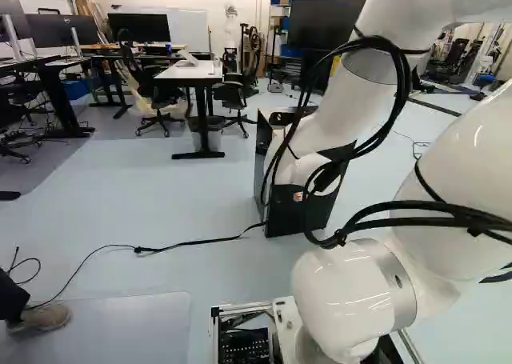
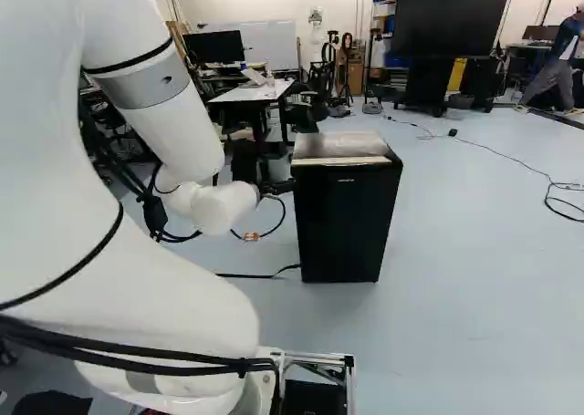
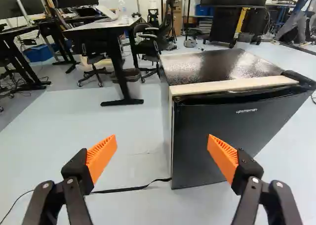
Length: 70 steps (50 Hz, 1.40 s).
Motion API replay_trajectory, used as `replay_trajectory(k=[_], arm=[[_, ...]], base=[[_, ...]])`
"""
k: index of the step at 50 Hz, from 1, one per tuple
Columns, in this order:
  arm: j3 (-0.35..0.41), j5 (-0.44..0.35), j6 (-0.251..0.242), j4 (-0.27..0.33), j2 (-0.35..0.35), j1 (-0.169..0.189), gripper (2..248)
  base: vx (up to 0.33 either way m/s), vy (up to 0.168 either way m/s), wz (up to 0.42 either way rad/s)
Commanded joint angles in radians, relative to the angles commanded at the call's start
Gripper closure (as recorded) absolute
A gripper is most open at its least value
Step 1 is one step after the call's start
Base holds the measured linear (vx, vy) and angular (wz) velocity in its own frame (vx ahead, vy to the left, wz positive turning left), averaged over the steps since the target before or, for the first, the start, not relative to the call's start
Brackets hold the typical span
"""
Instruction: Open the fridge door
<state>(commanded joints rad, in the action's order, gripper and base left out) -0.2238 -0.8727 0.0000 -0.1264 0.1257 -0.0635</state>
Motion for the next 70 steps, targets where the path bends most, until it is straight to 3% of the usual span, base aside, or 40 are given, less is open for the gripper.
replay_trajectory(k=[28,70], arm=[[-0.040,-0.003,0.000,-0.130,-0.042,-0.065,3],[-0.139,-0.101,0.000,-0.315,-0.142,-0.166,3]], base=[[0.000,0.000,0.000],[0.000,0.000,0.000]])
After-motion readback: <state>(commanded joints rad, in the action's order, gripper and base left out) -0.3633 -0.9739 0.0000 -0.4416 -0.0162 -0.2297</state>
